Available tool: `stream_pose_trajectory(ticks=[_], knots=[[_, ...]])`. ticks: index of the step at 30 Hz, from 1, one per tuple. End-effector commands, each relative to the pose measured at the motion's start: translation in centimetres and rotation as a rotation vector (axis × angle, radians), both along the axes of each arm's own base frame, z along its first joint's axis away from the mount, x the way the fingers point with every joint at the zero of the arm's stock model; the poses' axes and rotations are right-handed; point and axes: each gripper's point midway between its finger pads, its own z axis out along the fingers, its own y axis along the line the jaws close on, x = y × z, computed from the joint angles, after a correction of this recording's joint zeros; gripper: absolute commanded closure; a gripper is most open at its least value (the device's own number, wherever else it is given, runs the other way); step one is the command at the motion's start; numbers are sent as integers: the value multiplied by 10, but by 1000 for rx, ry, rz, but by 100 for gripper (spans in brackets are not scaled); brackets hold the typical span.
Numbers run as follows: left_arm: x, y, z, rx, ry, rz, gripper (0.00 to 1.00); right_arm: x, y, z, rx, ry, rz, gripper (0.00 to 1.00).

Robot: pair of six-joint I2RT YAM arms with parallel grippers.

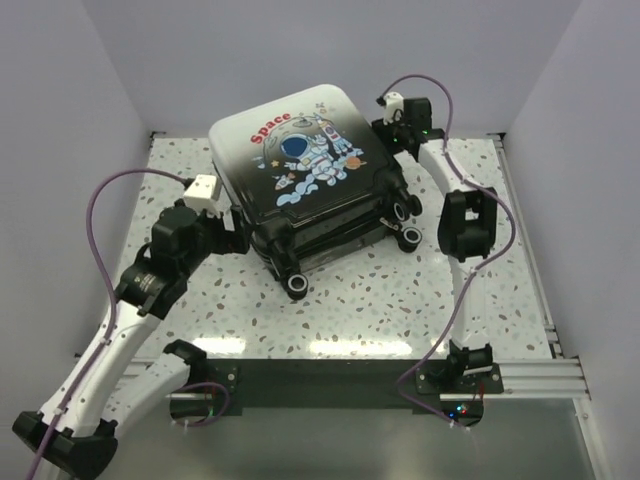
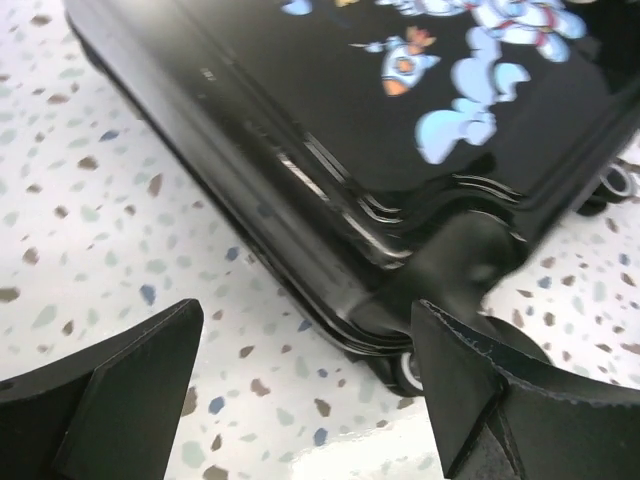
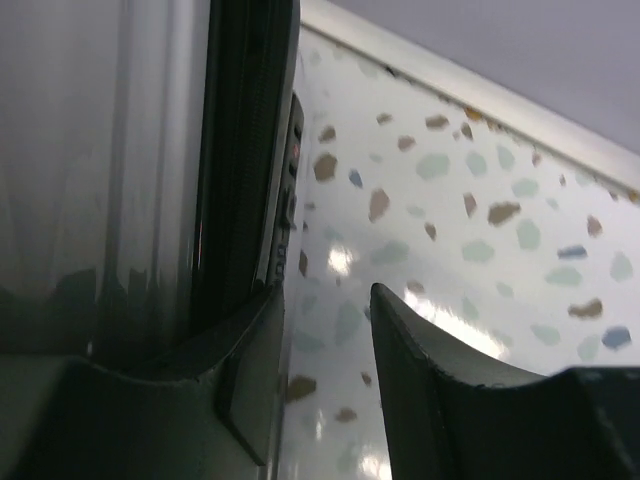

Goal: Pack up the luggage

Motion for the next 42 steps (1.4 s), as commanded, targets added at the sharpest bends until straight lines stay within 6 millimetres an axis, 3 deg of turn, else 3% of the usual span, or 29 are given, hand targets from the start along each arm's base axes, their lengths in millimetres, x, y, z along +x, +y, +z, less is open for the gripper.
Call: stream_pose_trajectory(ticks=[1,5,8,9,11,12,13,14,15,16,17,18,19,20,21,23,24,25,26,27,28,29,30,31,33,34,35,39,42], knots=[[1,15,-9,-63,87,54,10,-37,153,9,221,49,297,55],[10,24,-4,-131,103,25,9,-32,205,12,288,-6,355,56],[10,11,21,-109,32,-157,0,-22,230,24,330,-88,353,54],[1,-5,31,-52,-38,-337,0,-16,232,35,355,-107,326,52],[-12,-19,55,50,-174,-536,0,-1,218,66,367,-190,262,44],[-23,-29,60,115,-243,-680,0,0,209,65,374,-177,231,41],[-24,-33,56,152,-244,-761,0,9,189,80,383,-207,192,39],[-37,-43,77,178,-323,-890,0,9,174,120,390,-269,167,33],[-50,-42,62,272,-322,-1015,0,10,160,130,374,-283,156,29],[-47,-45,52,282,-292,-1097,0,17,135,142,364,-299,121,27],[-56,-53,62,326,-329,-1187,0,11,118,170,364,-318,105,23],[-66,-56,43,352,-272,-1299,0,7,106,177,376,-301,110,21],[-69,-63,38,385,-244,-1334,0,7,78,188,378,-296,88,19],[-82,-75,32,410,-244,-1409,0,-2,64,185,366,-245,78,15],[-84,-77,26,497,-280,-1454,0,-17,51,198,335,-248,85,13],[-104,-85,9,617,-305,-1569,0,-38,24,188,278,-184,67,9],[-106,-87,2,647,-302,-1602,0,-63,12,192,242,-176,70,8],[-107,-88,-2,663,-298,-1619,0,-75,-1,186,235,-148,47,7],[-107,-87,-7,688,-304,-1636,0,-97,-8,154,229,-61,33,6],[-106,-86,-9,705,-310,-1643,0,-121,-15,178,236,-98,35,5],[-105,-85,-12,725,-314,-1650,0,-137,-24,178,241,-89,24,4],[-104,-82,-16,763,-313,-1657,0,-152,-27,174,240,-76,18,3],[-102,-81,-18,794,-337,-1671,0,-171,-33,143,205,-25,22,3],[-102,-80,-19,811,-339,-1677,0,-193,-37,164,200,-81,22,3],[-102,-78,-26,864,-343,-1702,0,-222,-42,144,171,-48,28,3],[-104,-77,-32,880,-335,-1717,0,-238,-44,153,158,-80,42,4],[-106,-77,-34,905,-345,-1736,0,-252,-45,147,127,-74,73,5],[-105,-74,-50,936,-280,-1766,0,-288,-50,116,63,28,128,11],[-104,-74,-58,937,-254,-1782,0,-290,-49,100,82,70,112,8]])
